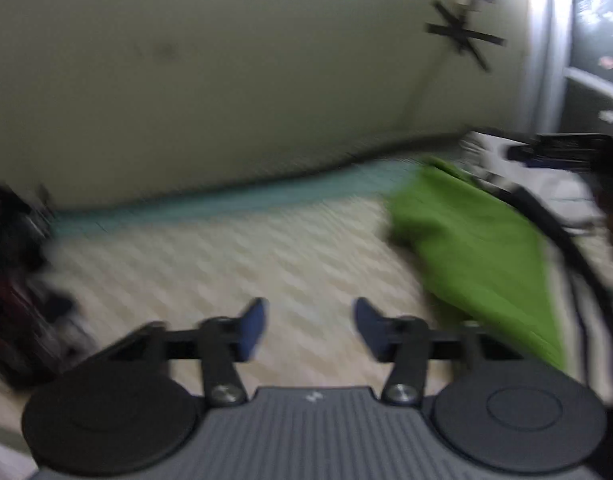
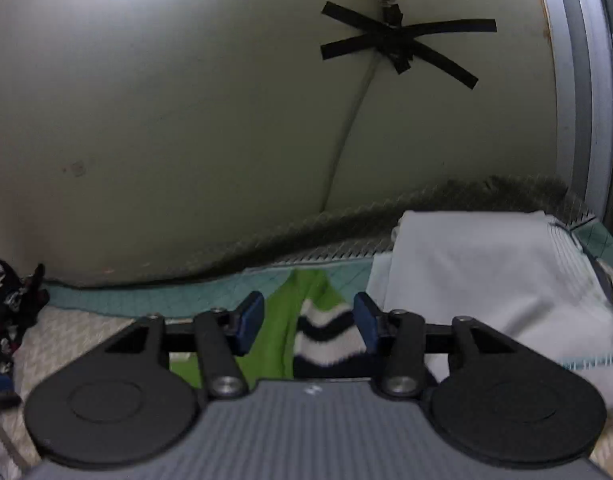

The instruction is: Fold small clothes

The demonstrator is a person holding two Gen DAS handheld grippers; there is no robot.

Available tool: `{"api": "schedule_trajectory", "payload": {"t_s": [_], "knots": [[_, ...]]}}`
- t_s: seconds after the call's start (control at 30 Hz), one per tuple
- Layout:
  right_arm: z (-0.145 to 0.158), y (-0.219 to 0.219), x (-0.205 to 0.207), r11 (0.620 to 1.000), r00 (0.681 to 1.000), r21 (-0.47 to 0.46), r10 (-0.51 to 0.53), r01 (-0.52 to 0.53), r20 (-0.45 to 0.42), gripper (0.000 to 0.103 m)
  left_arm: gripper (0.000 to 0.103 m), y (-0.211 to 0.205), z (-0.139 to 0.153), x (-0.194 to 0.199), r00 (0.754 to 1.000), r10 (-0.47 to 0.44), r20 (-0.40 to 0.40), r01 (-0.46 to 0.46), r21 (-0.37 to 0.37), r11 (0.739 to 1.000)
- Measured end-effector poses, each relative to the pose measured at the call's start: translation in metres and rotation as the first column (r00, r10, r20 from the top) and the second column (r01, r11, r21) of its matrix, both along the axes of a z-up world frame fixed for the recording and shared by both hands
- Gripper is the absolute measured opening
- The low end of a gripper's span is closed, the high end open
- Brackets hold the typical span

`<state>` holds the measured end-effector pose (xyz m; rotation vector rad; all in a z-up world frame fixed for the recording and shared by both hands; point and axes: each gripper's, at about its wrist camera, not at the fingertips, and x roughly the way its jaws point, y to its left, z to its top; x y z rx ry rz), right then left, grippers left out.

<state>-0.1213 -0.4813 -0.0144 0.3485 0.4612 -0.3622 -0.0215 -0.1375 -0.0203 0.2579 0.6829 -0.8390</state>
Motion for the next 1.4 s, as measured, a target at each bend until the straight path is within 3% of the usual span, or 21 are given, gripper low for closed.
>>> {"api": "schedule_trajectory", "payload": {"t_s": [0.07,0.17,0.23,0.3,0.33,0.4,0.43,0.5,0.53,0.6,0.67,0.73,0.8,0.87,0.93,0.97,1.0,1.1,1.17,1.3,1.4], "knots": [[0.009,0.010,-0.001,0.997,0.997,-0.006,0.073,-0.073,0.015,0.046,0.084,-0.001,-0.008,-0.008,0.996,-0.045,-0.081,0.043,-0.035,0.998],[0.022,0.029,0.001,0.971,0.972,0.034,0.235,-0.236,0.019,0.048,0.089,-0.004,-0.019,-0.031,0.988,-0.114,-0.106,0.111,-0.034,0.993],[0.028,0.048,0.002,0.934,0.936,0.061,0.353,-0.353,0.011,0.051,0.100,-0.003,-0.024,-0.049,0.982,-0.145,-0.121,0.143,-0.028,0.989],[0.028,0.073,0.002,0.872,0.876,0.093,0.483,-0.480,-0.005,0.054,0.102,-0.002,-0.028,-0.067,0.976,-0.174,-0.132,0.171,-0.036,0.985],[0.026,0.085,0.004,0.840,0.843,0.099,0.538,-0.533,-0.025,0.055,0.092,-0.004,-0.030,-0.075,0.976,-0.178,-0.128,0.176,-0.024,0.984],[0.016,0.108,0.012,0.795,0.788,0.087,0.607,-0.600,-0.103,0.056,0.034,-0.008,-0.037,-0.082,0.972,-0.194,-0.128,0.196,-0.001,0.981],[0.007,0.119,0.018,0.780,0.764,0.095,0.625,-0.618,-0.160,0.054,0.024,-0.009,-0.039,-0.082,0.970,-0.201,-0.139,0.201,-0.014,0.979],[-0.013,0.136,0.032,0.770,0.728,0.099,0.631,-0.631,-0.268,0.009,0.010,-0.007,-0.035,-0.074,0.975,-0.166,-0.149,0.162,-0.043,0.986],[-0.021,0.146,0.034,0.779,0.728,0.078,0.612,-0.622,-0.308,0.005,0.010,-0.004,-0.031,-0.067,0.978,-0.144,-0.150,0.136,-0.064,0.989],[-0.021,0.148,0.042,0.797,0.754,0.089,0.597,-0.598,-0.276,0.000,0.009,0.006,-0.019,-0.050,0.987,-0.084,-0.135,0.071,-0.097,0.993],[-0.001,0.147,0.049,0.810,0.793,0.097,0.587,-0.579,-0.161,0.000,0.009,0.017,0.001,-0.030,0.994,-0.021,-0.103,0.007,-0.136,0.991],[0.026,0.145,0.057,0.822,0.822,0.086,0.568,-0.564,-0.035,0.000,0.009,0.024,0.031,-0.009,0.998,0.058,0.001,-0.057,-0.165,0.985],[0.054,0.144,0.077,0.843,0.847,0.091,0.521,-0.530,0.108,0.000,0.009,0.024,0.070,0.015,0.974,0.163,0.156,-0.129,-0.211,0.969],[0.075,0.150,0.097,0.864,0.856,0.107,0.456,-0.491,0.245,0.003,0.016,0.013,0.104,0.050,0.912,0.303,0.276,-0.239,-0.241,0.941],[0.077,0.164,0.128,0.895,0.874,0.056,0.416,-0.442,0.252,0.038,0.028,-0.001,0.112,0.087,0.843,0.421,0.335,-0.382,-0.179,0.907],[0.074,0.169,0.142,0.906,0.894,0.047,0.405,-0.420,0.189,0.071,0.026,-0.001,0.107,0.103,0.810,0.479,0.338,-0.461,-0.138,0.877],[0.070,0.169,0.144,0.914,0.906,0.047,0.390,-0.402,0.166,0.069,0.023,0.007,0.101,0.110,0.800,0.513,0.311,-0.502,-0.121,0.856],[0.064,0.153,0.101,0.891,0.873,-0.010,0.446,-0.454,0.197,0.069,0.033,0.051,0.071,0.093,0.858,0.477,0.189,-0.444,-0.194,0.875],[0.053,0.135,0.059,0.888,0.868,-0.053,0.457,-0.456,0.194,0.068,0.045,0.067,0.040,0.069,0.892,0.422,0.159,-0.396,-0.171,0.902],[0.025,0.089,-0.018,0.939,0.937,-0.124,0.334,-0.321,0.107,0.067,0.060,0.078,-0.012,0.031,0.940,0.332,0.085,-0.327,-0.064,0.943],[0.007,0.058,-0.067,0.979,0.980,-0.101,0.183,-0.175,0.079,0.068,0.073,0.094,-0.027,0.002,0.951,0.307,0.046,-0.307,-0.008,0.952]]}}
